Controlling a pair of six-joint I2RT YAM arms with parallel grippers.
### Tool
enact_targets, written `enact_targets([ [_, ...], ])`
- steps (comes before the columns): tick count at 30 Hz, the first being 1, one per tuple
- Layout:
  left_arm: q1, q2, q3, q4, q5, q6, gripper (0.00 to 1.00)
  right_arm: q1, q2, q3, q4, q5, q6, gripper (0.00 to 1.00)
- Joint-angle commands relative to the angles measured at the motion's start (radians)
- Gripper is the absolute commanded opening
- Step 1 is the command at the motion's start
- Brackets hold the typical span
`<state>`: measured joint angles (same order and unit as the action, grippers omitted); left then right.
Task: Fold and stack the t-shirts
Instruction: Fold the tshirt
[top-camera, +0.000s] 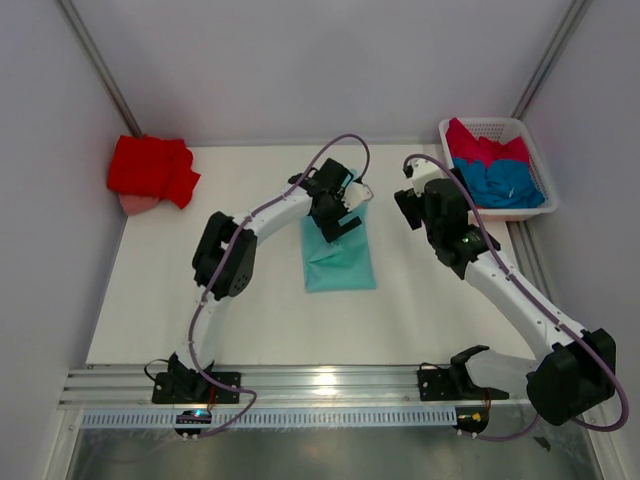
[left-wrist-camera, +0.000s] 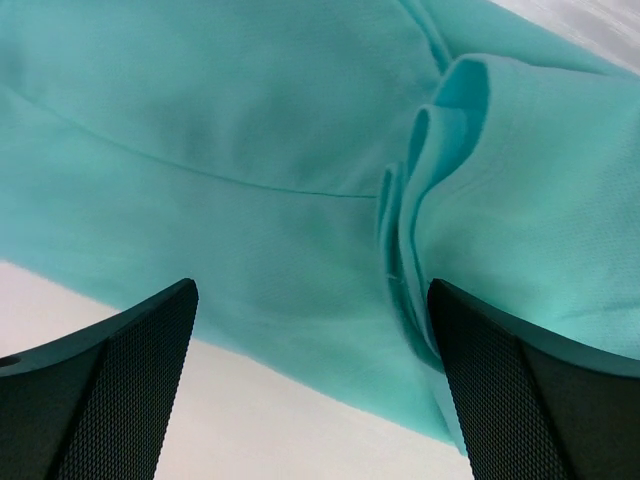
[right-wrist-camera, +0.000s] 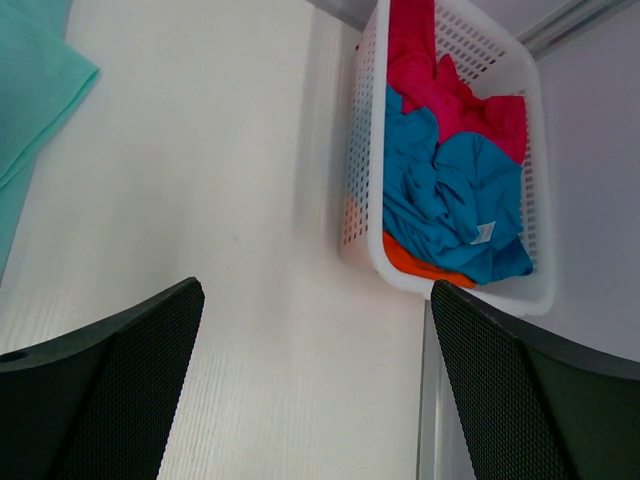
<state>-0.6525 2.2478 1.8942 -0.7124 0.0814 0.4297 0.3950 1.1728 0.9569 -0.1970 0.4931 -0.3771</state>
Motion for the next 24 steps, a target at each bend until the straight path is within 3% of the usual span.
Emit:
enact_targets([
  [1, 0.005, -0.128, -0.017, 0.132, -0.135, -0.051, 0.99, 0.001, -0.042, -0.026, -0.028, -0.076, 0.043, 0.99],
  [8, 0.005, -0.316, -0.113, 0.284, -0.258, -0.074, 0.99, 0.001, -0.076, -0.076, -0.061, -0.194, 0.061, 0.99],
  [11, 0.005, -0.336, -0.139, 0.318, -0.342, -0.065, 0.99, 0.001, -0.078, -0.090, -0.073, -0.221, 0.058, 0.99],
  [13, 0.005, -0.349, -0.139, 0.303, -0.326, -0.080, 0.99, 0.001, -0.078, -0.092, -0.088, -0.269, 0.061, 0.99],
  [15, 0.007, -0.382, -0.139, 0.227, -0.260, -0.100, 0.99, 0.001, -0.079, -0.092, -0.097, -0.329, 0.063, 0.99],
  [17, 0.007, -0.408, -0.127, 0.147, -0.047, -0.117, 0.99, -0.001, -0.072, -0.093, -0.104, -0.366, 0.064, 0.99],
  [19, 0.005, -0.422, -0.094, -0.068, 0.199, -0.103, 0.99, 0.001, -0.059, -0.090, -0.111, -0.419, 0.061, 0.99],
  [24, 0.005, -0.494, -0.139, -0.295, 0.493, 0.003, 0.99, 0.001, -0.016, -0.084, -0.082, -0.424, 0.063, 0.99],
])
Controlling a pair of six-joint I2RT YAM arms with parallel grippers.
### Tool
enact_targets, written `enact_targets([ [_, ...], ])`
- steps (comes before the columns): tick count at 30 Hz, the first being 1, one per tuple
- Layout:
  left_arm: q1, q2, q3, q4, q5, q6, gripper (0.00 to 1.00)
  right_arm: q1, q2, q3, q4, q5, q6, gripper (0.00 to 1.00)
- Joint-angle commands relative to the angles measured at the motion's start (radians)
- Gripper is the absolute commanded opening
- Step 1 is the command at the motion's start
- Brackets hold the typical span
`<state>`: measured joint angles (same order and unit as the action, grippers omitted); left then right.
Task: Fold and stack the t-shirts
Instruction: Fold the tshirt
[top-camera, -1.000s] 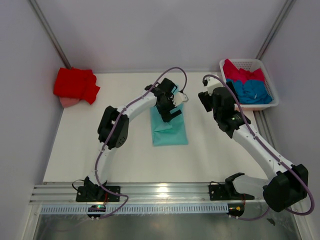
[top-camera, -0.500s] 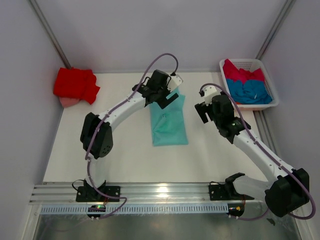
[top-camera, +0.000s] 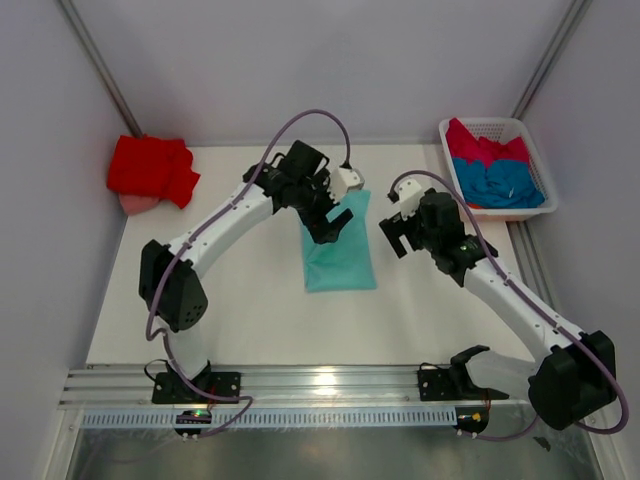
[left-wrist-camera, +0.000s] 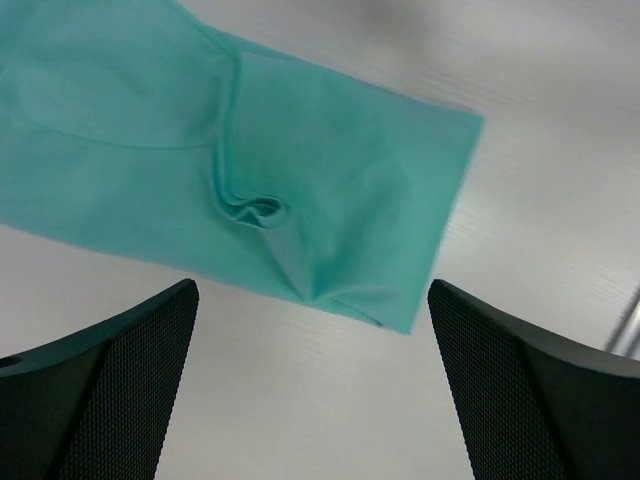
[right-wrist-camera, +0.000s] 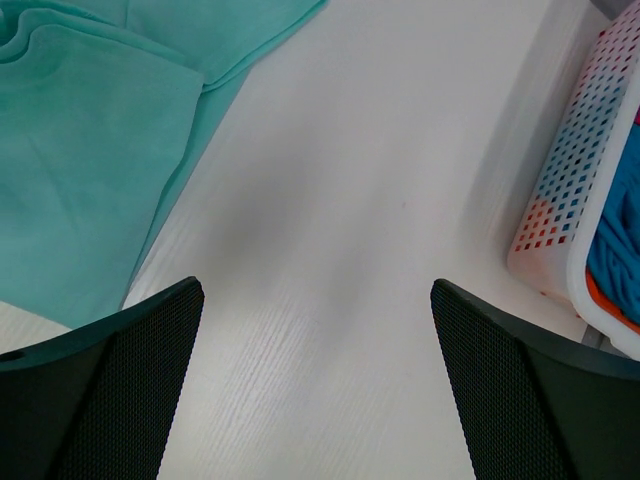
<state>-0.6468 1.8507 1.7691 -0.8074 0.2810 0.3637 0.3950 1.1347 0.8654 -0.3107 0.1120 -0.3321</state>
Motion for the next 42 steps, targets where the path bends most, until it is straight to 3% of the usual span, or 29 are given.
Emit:
enact_targets([
  [1, 0.001, -0.126, -0.031, -0.237, 0.335, 0.095, 0.99, 0.001, 0.030, 0.014, 0.032, -0.052, 0.015, 0.99],
  [3, 0.001, -0.136, -0.053, -0.282, 0.421, 0.162, 0.99, 0.001, 0.057, 0.021, 0.045, -0.048, 0.027, 0.99],
  [6, 0.001, -0.110, -0.019, -0.409, 0.510, 0.247, 0.99, 0.001, 0.126, 0.047, 0.084, 0.084, 0.077, 0.99],
  [8, -0.001, -0.070, 0.016, -0.510, 0.556, 0.293, 0.98, 0.001, 0.186, 0.086, 0.102, 0.340, 0.113, 0.99],
  [11, -0.001, -0.004, 0.056, -0.632, 0.607, 0.397, 0.97, -0.016, 0.276, 0.132, 0.127, 0.501, 0.143, 0.99],
  [16, -0.001, 0.091, 0.073, -0.697, 0.636, 0.494, 0.96, -0.035, 0.347, 0.188, 0.098, 0.480, 0.205, 0.99],
  [28, -0.010, 0.264, 0.076, -0.644, 0.610, 0.523, 0.94, -0.035, 0.367, 0.179, 0.091, 0.469, 0.180, 0.99],
  [38, -0.010, 0.338, 0.046, -0.348, 0.439, 0.324, 0.93, -0.033, 0.286, 0.161, 0.110, 0.457, 0.134, 0.99],
  [42, -0.011, 0.363, 0.049, -0.231, 0.307, 0.213, 0.93, -0.033, 0.249, 0.161, 0.105, 0.440, 0.108, 0.99],
])
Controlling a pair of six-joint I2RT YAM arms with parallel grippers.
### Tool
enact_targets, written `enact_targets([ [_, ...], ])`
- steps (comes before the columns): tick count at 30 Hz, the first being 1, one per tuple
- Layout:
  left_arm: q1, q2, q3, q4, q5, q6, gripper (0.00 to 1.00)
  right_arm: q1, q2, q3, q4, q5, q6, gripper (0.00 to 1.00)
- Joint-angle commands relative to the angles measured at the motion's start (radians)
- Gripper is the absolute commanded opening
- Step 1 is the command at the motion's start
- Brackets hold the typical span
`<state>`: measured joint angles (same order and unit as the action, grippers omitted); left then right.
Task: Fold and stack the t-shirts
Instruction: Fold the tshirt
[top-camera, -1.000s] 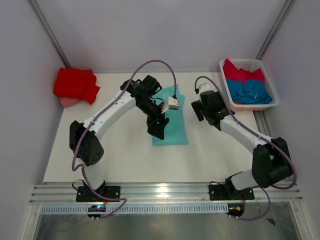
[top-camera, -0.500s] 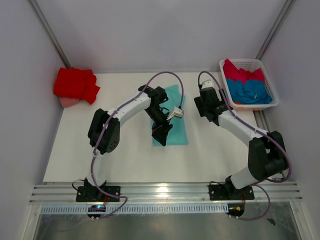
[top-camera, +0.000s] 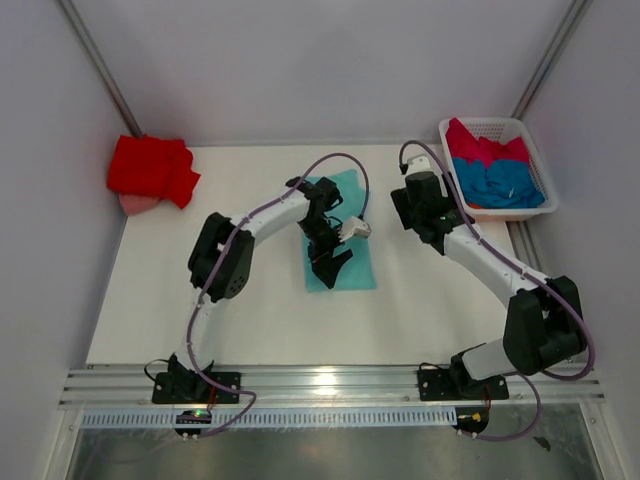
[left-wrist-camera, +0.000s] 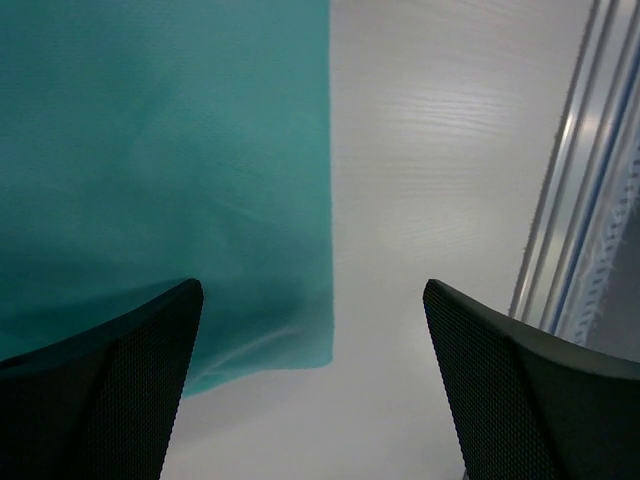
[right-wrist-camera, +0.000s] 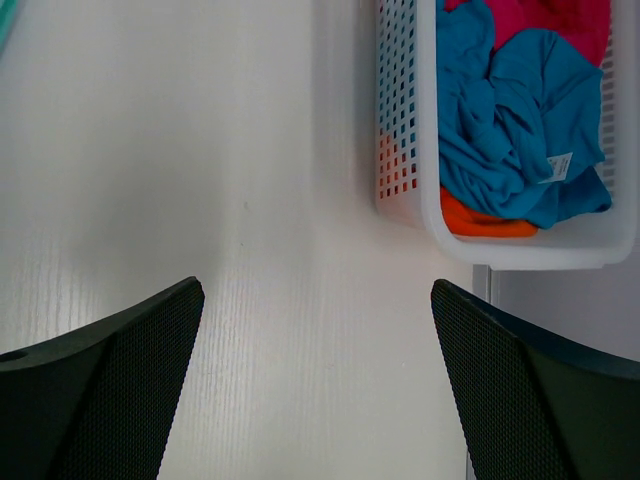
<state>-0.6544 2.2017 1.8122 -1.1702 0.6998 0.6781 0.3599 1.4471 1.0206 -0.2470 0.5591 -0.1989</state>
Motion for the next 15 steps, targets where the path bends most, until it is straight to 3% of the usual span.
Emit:
enact_targets([
  [1, -0.004, 0.016, 0.007, 0.150, -0.137, -0.118, 0.94, 0.002, -0.076, 0.009, 0.038, -0.014, -0.028, 1.00],
  [15, 0.004, -0.063, -0.088, 0.391, -0.439, -0.333, 0.95, 0.001, -0.136, 0.016, 0.002, -0.079, -0.056, 0.99],
])
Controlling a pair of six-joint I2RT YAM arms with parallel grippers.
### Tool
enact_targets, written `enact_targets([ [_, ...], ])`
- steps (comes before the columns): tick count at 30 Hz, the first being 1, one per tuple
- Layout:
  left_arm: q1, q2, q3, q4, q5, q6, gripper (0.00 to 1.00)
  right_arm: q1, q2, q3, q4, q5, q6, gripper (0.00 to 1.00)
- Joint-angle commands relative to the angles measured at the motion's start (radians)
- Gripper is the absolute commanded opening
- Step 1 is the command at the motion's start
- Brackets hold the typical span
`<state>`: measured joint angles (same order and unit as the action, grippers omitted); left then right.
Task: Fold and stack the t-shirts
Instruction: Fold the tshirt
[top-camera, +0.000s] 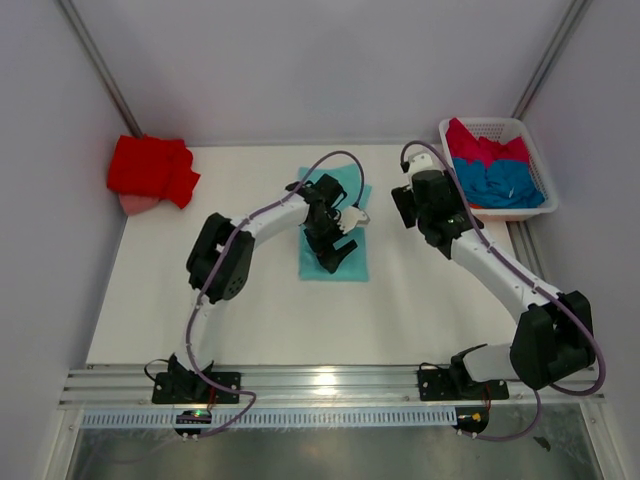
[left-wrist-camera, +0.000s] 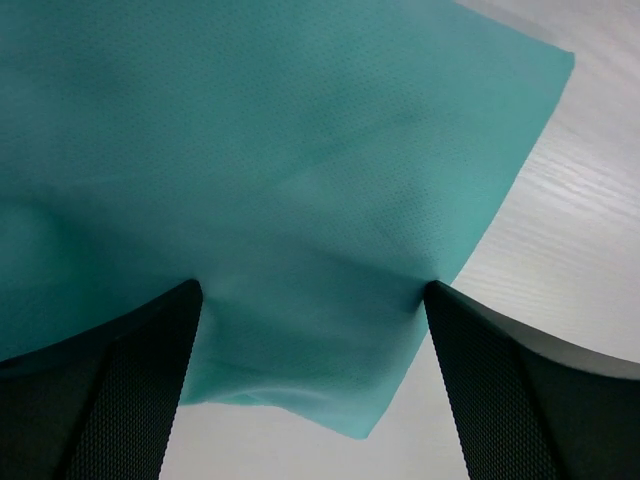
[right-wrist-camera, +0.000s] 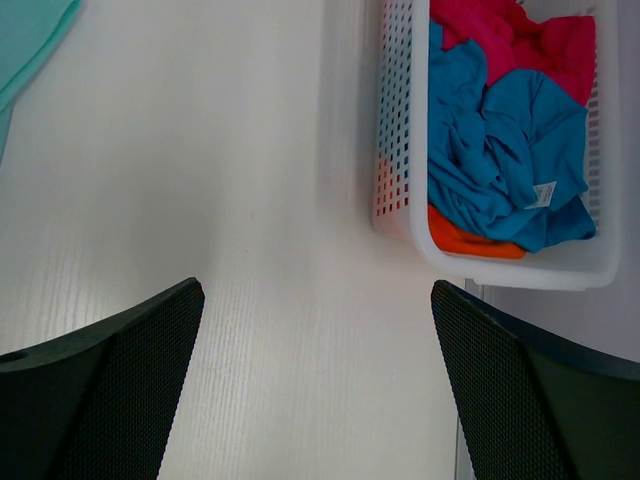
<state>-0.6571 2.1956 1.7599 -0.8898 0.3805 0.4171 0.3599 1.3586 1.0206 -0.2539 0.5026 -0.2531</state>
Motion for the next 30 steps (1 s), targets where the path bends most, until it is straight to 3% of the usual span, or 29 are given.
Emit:
enact_targets([
  [1, 0.008, -0.072, -0.040, 0.126, -0.124, -0.084, 0.95, 0.001, -0.047, 0.015, 0.007, -0.027, 0.000, 0.99],
  [6, 0.008, -0.097, -0.022, 0.132, -0.141, -0.110, 0.95, 0.001, -0.041, 0.012, -0.014, -0.068, 0.003, 0.99],
  [13, 0.008, -0.139, -0.030, 0.189, -0.202, -0.118, 0.97, 0.002, -0.043, 0.004, -0.038, -0.285, -0.009, 0.99],
  [26, 0.008, -0.200, -0.022, 0.184, -0.215, -0.113, 0.99, 0.002, -0.026, 0.025, -0.062, -0.392, -0.025, 0.99],
  [30, 0.011, -0.156, -0.048, 0.224, -0.227, -0.124, 0.99, 0.002, -0.022, 0.053, -0.114, -0.580, -0.035, 0.99],
])
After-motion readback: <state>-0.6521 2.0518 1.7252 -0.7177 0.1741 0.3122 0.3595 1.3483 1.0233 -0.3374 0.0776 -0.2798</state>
